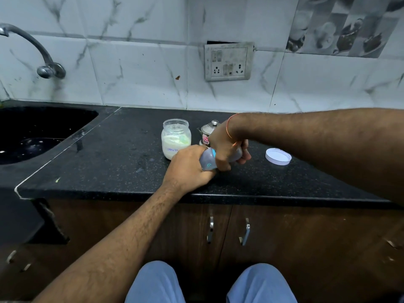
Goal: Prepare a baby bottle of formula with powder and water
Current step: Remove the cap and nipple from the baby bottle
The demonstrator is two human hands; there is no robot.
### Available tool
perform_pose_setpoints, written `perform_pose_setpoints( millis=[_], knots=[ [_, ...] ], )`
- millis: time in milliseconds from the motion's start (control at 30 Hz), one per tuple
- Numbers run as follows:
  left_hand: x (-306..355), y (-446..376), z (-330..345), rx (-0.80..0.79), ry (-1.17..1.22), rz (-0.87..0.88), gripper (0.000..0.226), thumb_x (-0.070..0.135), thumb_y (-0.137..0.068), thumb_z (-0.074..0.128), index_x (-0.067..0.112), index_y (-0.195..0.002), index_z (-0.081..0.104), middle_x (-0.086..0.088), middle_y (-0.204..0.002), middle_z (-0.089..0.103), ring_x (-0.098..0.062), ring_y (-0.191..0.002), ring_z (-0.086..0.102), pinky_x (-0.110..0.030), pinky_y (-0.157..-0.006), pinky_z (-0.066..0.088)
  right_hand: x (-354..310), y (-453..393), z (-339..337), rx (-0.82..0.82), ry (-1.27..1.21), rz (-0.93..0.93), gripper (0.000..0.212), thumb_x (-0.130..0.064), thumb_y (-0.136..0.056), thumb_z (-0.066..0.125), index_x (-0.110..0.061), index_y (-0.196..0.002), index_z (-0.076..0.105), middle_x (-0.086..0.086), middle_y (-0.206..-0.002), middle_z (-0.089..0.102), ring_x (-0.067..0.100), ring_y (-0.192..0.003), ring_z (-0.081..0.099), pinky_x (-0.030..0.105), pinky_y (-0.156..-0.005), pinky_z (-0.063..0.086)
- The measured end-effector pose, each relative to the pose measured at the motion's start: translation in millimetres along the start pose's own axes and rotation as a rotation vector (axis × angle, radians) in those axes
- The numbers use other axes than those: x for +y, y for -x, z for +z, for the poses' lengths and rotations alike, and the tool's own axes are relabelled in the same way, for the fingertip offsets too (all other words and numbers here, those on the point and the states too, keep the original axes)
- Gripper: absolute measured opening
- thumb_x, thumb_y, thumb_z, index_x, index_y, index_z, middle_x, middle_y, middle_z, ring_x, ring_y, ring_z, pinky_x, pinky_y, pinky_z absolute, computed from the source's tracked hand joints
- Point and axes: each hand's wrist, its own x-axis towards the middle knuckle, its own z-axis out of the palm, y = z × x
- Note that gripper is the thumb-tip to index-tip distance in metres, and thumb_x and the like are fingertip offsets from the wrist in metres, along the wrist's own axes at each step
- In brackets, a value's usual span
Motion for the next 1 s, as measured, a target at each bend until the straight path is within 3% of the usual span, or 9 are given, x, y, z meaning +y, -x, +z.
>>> perform_pose_setpoints(
  millis=[133, 233, 333, 433, 600, 733, 833, 933, 1000],
  knots=[
    [0, -2, -5, -0.071, 0.096, -0.107, 0.026, 0.032, -0.076, 0.091, 0.026, -0.092, 0.072, 0.006, -0.087, 0.078, -0.015, -0.083, 0.075, -0.032, -0.073, 0.059, -15, 1, -4, 0.134, 0.435, -0.091, 0.023, -0.034, -0.077, 0.071, -0.012, -0.084, 0.077, 0.002, -0.063, 0.077, 0.019, -0.060, 0.077, 0.031, -0.067, 0.064],
    [-1, -4, -6, -0.075, 0.209, -0.207, 0.024, 0.037, -0.066, 0.083, 0.027, -0.078, 0.066, 0.011, -0.073, 0.074, -0.004, -0.071, 0.069, -0.027, -0.066, 0.053, -16, 5, -2, 0.461, 0.782, -0.231, 0.019, -0.037, -0.080, 0.069, -0.023, -0.093, 0.074, -0.001, -0.088, 0.076, 0.026, -0.078, 0.068, 0.031, -0.063, 0.051],
    [-2, -7, -6, -0.097, 0.283, -0.276, 0.024, 0.037, -0.063, 0.079, 0.025, -0.081, 0.068, 0.008, -0.076, 0.075, -0.008, -0.072, 0.069, -0.030, -0.068, 0.053, -10, 1, 3, 0.614, 0.867, -0.284, 0.017, -0.032, -0.088, 0.068, -0.024, -0.102, 0.074, 0.001, -0.100, 0.075, 0.031, -0.091, 0.072, 0.033, -0.060, 0.042],
    [-2, -9, -5, -0.102, 0.312, -0.301, 0.028, 0.038, -0.062, 0.078, 0.024, -0.084, 0.069, 0.008, -0.077, 0.076, -0.011, -0.075, 0.070, -0.031, -0.070, 0.055, -3, -1, 3, 0.626, 0.753, -0.289, 0.028, -0.034, -0.086, 0.072, -0.021, -0.110, 0.068, 0.002, -0.103, 0.074, 0.031, -0.092, 0.072, 0.034, -0.060, 0.044],
    [-4, -8, -5, -0.093, 0.341, -0.304, 0.032, 0.037, -0.063, 0.080, 0.022, -0.090, 0.074, 0.006, -0.082, 0.080, -0.015, -0.080, 0.076, -0.034, -0.074, 0.059, 10, -5, -10, 0.387, 0.225, -0.300, 0.054, -0.064, -0.077, 0.070, -0.024, -0.109, 0.051, -0.001, -0.098, 0.066, 0.027, -0.086, 0.067, 0.037, -0.071, 0.055],
    [-4, -8, -4, -0.080, 0.316, -0.291, 0.021, 0.024, -0.074, 0.087, 0.021, -0.089, 0.072, 0.005, -0.080, 0.077, -0.013, -0.074, 0.069, -0.031, -0.072, 0.057, 29, -3, -24, 0.284, -0.189, -0.332, 0.037, -0.045, -0.093, 0.073, -0.023, -0.122, 0.070, 0.002, -0.106, 0.075, 0.020, -0.083, 0.077, 0.038, -0.065, 0.067],
    [-6, -7, -6, -0.095, 0.302, -0.279, 0.021, 0.015, -0.082, 0.089, 0.024, -0.091, 0.072, 0.004, -0.083, 0.079, -0.014, -0.077, 0.073, -0.032, -0.074, 0.060, 35, -4, -21, 0.315, -0.276, -0.438, 0.035, -0.035, -0.086, 0.086, -0.028, -0.119, 0.075, -0.008, -0.100, 0.076, 0.005, -0.071, 0.074, 0.034, -0.075, 0.065],
    [-7, -6, -9, -0.097, 0.334, -0.281, 0.022, 0.014, -0.081, 0.089, 0.024, -0.093, 0.073, 0.004, -0.082, 0.079, -0.013, -0.076, 0.074, -0.032, -0.072, 0.060, 35, -6, -17, 0.356, -0.287, -0.472, 0.043, -0.034, -0.078, 0.092, -0.034, -0.118, 0.076, -0.016, -0.099, 0.076, 0.005, -0.086, 0.072, 0.030, -0.085, 0.061],
    [-6, -5, -10, -0.095, 0.369, -0.294, 0.022, 0.019, -0.077, 0.088, 0.022, -0.091, 0.073, 0.006, -0.075, 0.076, -0.010, -0.068, 0.069, -0.031, -0.067, 0.058, 36, -7, -14, 0.405, -0.290, -0.512, 0.047, -0.037, -0.072, 0.093, -0.040, -0.115, 0.076, -0.015, -0.109, 0.078, 0.011, -0.098, 0.073, 0.038, -0.092, 0.061]
  ],
)
